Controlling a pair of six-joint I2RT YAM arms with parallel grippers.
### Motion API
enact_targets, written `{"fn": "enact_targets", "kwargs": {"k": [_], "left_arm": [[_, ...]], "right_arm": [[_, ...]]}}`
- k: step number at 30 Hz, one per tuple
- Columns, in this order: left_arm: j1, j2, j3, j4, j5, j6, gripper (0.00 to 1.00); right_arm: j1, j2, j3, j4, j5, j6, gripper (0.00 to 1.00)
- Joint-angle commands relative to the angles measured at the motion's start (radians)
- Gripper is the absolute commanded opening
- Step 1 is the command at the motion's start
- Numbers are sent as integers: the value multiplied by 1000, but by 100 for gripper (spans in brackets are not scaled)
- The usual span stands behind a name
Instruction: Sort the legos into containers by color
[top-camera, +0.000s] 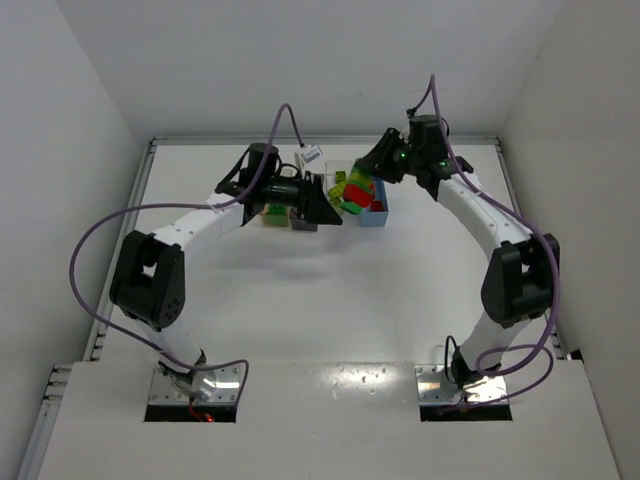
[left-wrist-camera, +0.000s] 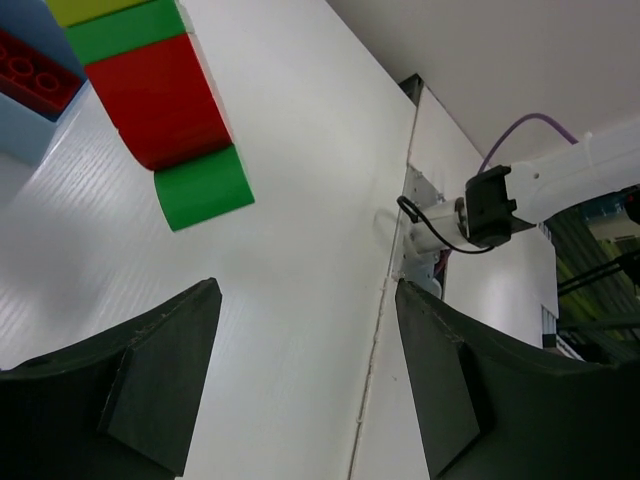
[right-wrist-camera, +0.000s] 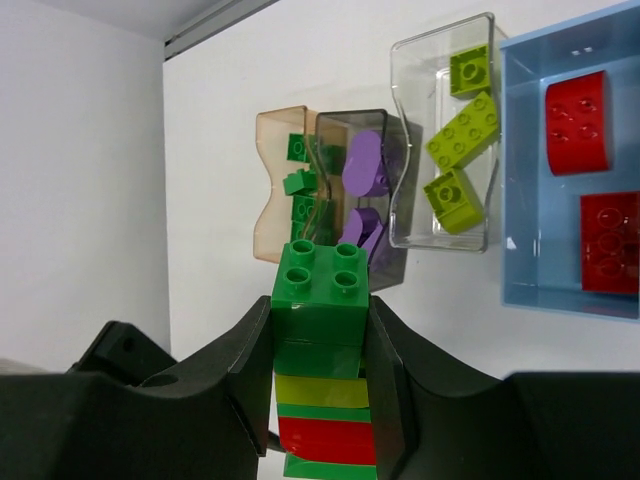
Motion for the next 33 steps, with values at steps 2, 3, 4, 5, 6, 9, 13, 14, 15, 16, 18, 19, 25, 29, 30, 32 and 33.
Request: {"fn": "enact_targets", "kwargs": {"k": [2,3,4,5,6,9,13,14,15,16,18,19,25,29,30,32,33], "left_arm": [[3,38,65,42,17,-9,77],[3,38,79,42,8,-9,77],[3,49,79,42,-4,-9,77],[3,49,91,29,-28,-9,77],[3,60,105,20,-44,3,77],[3,69,117,-46,-126,49,77],[3,69,130,-94,-236,78,77],[3,60,130,-105,-260,87,77],[3,60,130,-105,-260,87,77],[3,60,130,-105,-271,87,77],[3,60,130,-105,-271,87,77],[3,60,130,-105,-271,87,77],[3,69,139,-94,-245,78,70],[3,69,130,-42,-181,51,63],[3,69,121,-33,-171,35,62],[3,69,111,-17,-158,20,57],[3,69,111,-17,-158,20,55]], "right_arm": [[20,-30,26,68,-25,20,11],[20,-41,26,68,-25,20,11],[31,-41,17,68,-25,20,11],[31,-41,17,68,-16,20,11],[40,-41,17,68,-16,20,11],[51,-50,17,68,-2,9,11],[60,-50,28,48,35,-11,11],[69,-50,28,48,35,-11,11],[69,-50,28,37,45,-11,11],[69,-50,28,37,46,-11,11],[79,-50,28,37,46,-11,11],[79,-50,37,37,46,-11,11],[89,-41,46,46,46,-11,11],[98,-20,55,46,46,-11,11],[99,-19,55,55,46,-2,11],[99,-19,55,55,46,-2,11],[99,-10,55,55,46,-2,11]]}}
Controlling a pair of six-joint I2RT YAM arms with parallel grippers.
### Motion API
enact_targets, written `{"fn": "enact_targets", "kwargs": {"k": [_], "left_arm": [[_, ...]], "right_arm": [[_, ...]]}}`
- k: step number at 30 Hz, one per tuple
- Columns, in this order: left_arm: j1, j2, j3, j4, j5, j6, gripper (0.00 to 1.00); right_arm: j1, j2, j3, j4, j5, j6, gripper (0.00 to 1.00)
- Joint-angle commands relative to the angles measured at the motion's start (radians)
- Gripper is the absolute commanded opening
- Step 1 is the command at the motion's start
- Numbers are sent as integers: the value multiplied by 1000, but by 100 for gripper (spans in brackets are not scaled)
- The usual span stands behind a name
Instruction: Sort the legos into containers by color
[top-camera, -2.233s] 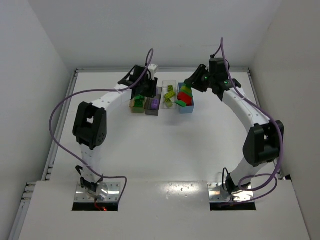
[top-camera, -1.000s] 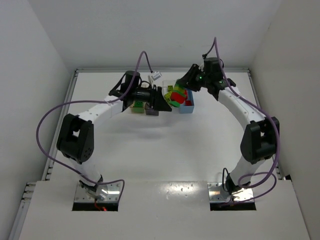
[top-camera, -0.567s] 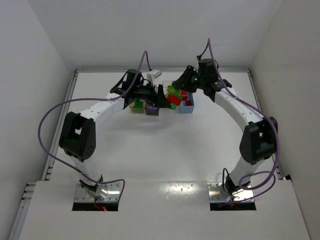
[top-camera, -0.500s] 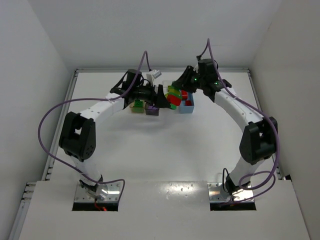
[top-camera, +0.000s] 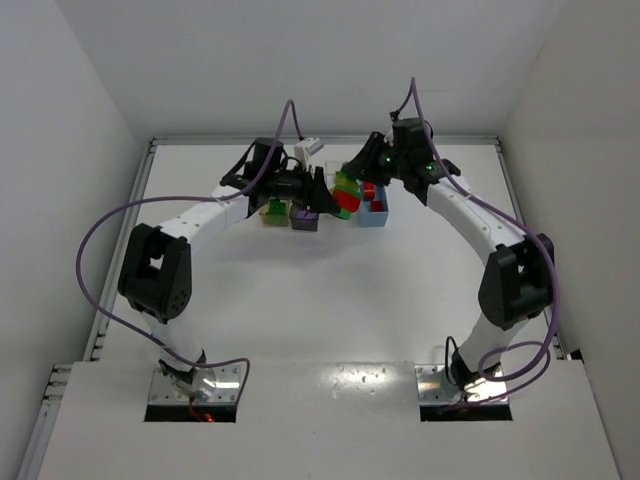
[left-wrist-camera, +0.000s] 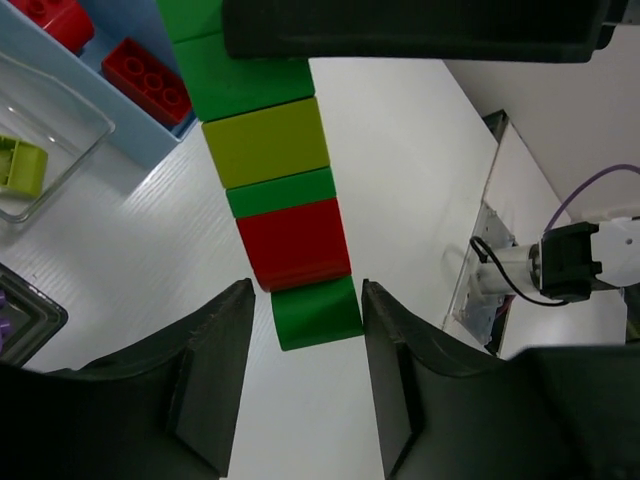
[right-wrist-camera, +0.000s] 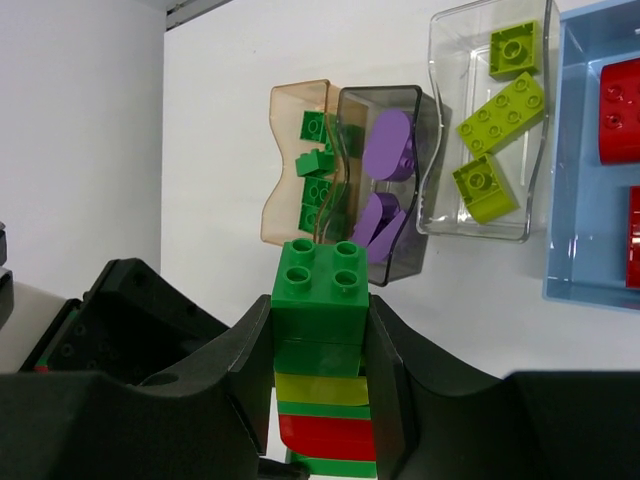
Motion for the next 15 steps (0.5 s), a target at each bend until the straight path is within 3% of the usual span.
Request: {"fn": "enact_targets", "kwargs": {"k": [1,9,15], "left_arm": [[3,0,14,71,49,-31,52],[3,9,-15,95,80,-53,50],[3,-9,-50,105,71,-62,59]], "right_arm": [[11,-9,53,48,-4,11,11],[11,0,72,58,-4,20,11],[11,9,81,58,5,20,11]]}}
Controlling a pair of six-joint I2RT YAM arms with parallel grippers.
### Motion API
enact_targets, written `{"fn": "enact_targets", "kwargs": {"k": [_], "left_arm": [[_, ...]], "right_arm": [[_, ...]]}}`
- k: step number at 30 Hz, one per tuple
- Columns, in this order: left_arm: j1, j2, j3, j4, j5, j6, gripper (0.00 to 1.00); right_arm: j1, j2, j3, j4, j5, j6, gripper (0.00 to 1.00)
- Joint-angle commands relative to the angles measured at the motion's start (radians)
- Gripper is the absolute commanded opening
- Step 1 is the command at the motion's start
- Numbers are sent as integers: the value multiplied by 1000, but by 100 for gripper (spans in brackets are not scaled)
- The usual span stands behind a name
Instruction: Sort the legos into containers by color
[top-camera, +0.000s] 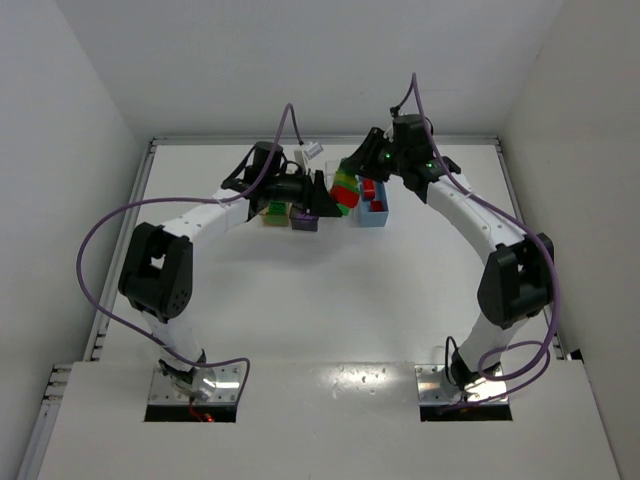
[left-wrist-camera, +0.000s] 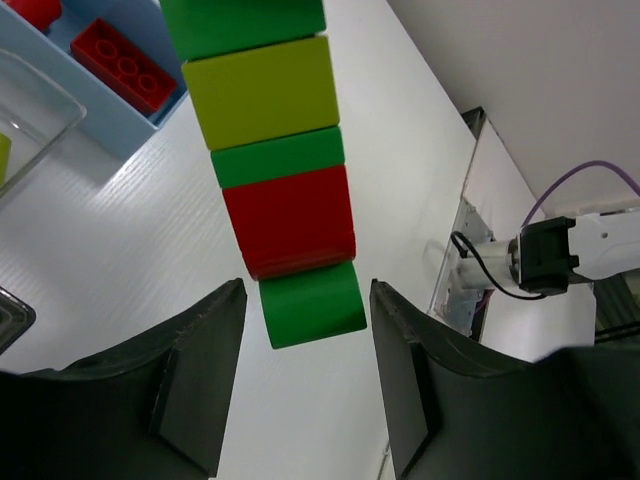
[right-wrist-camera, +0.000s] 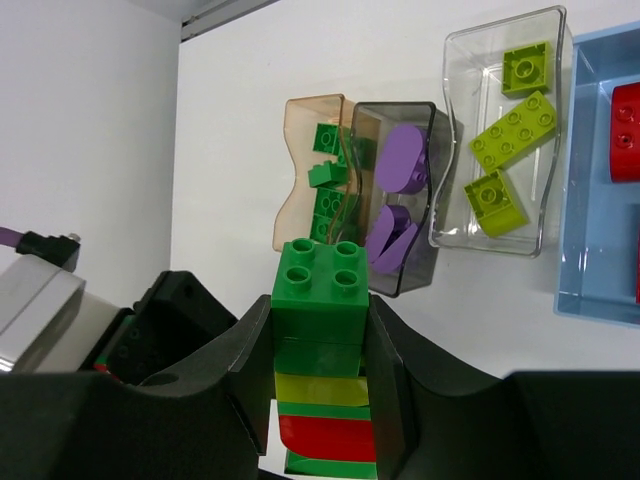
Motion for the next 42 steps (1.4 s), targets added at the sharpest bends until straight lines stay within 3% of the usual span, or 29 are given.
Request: {"fn": "enact_targets", "kwargs": {"k": [1,4,7,12,23,31,38,42], "left_arm": [[3,-14,-13,42,18,-6,59],[3,-23,-13,42,9,4,50],[3,-23,-23,42,-15,4,30],[3,-42,-55,42,-26,4,23],[-25,-206,-269,8,-59,49,22],[-25,-266,-280,-49,-89,101,22],[17,-332,-321,-60,-169,113,21],[66,-364,-330,-60,-249,104,21]], "right_arm": [[6,2,53,51,4,17,11],[6,2,53,51,4,17,11],[6,-8,43,51,4,17,11],[6,-8,33,51,15,17,11],[-21,2,87,51,53,-3,7],[-31,-8,70,51,35,-26,7],[-31,-108,-59,60,81,-184,5],[-12,-134,-99,60,190,-409,5]]}}
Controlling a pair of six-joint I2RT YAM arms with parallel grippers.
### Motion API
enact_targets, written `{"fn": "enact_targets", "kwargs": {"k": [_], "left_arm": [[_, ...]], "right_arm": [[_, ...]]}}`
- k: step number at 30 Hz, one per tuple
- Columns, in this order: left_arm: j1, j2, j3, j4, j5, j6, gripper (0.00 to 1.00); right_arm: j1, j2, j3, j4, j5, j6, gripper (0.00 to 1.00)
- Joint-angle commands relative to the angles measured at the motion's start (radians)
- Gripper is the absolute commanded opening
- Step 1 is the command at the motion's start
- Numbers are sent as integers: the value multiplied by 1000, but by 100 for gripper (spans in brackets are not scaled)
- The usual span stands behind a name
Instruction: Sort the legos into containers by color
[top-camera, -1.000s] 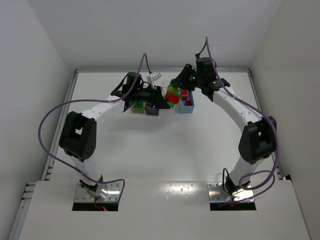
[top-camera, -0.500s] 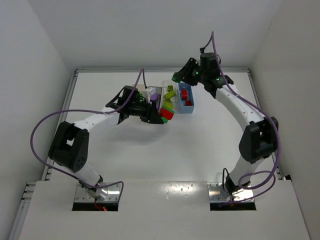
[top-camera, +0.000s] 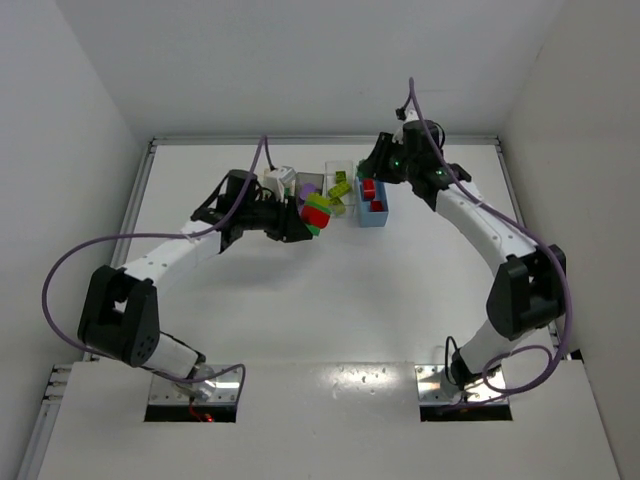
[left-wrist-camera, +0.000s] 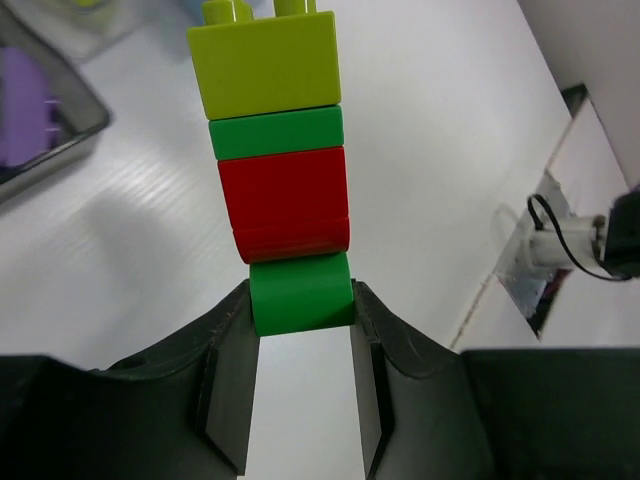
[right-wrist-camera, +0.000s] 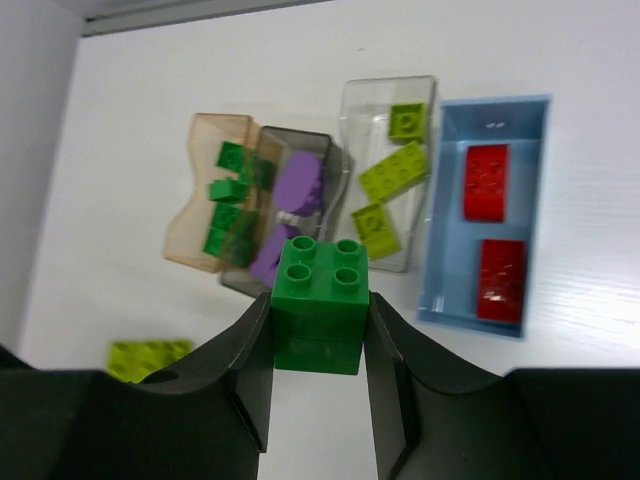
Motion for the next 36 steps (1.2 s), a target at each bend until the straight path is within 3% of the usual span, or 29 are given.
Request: {"fn": "enact_targets", "kwargs": {"k": [1,6,10,13,17,18,24,29,33,36], "left_arm": [[70,-66,-5,13,-82,-6,21],[176,-76,-5,13,-134,-40,21],[258,-86,-5,4,-154,-59,21],[302,-97,4,4,-163,-59,21],[336,-106,4,-14,-173,-48,21],[348,-106,4,-14,-173,-48,21],[376,-117,-14,-14,-173,-48,21],[394,-126,-14,-14,-173,-48,21],[403,-126,-14,-14,-173,-48,21],[403,-126,-23,-14,-173,-48,21]], "right_arm": [[13,-63,-20,58,116,-265,5],[49,-63,-54,117,175,-485,4],[96,-76,-124,272,185,-655,3],[75,-115,-224,380,-48,-639,6],[38,-37,-77,210,-425,-532,8],[38,-21,-60,197,-579,-501,9],[59,80,72,18,-1055,-577,17],[59,150,126,-10,-1217,-568,17],[59,160,98,180,-1314,-432,17],[59,160,89,190,-1352,-432,17]]}}
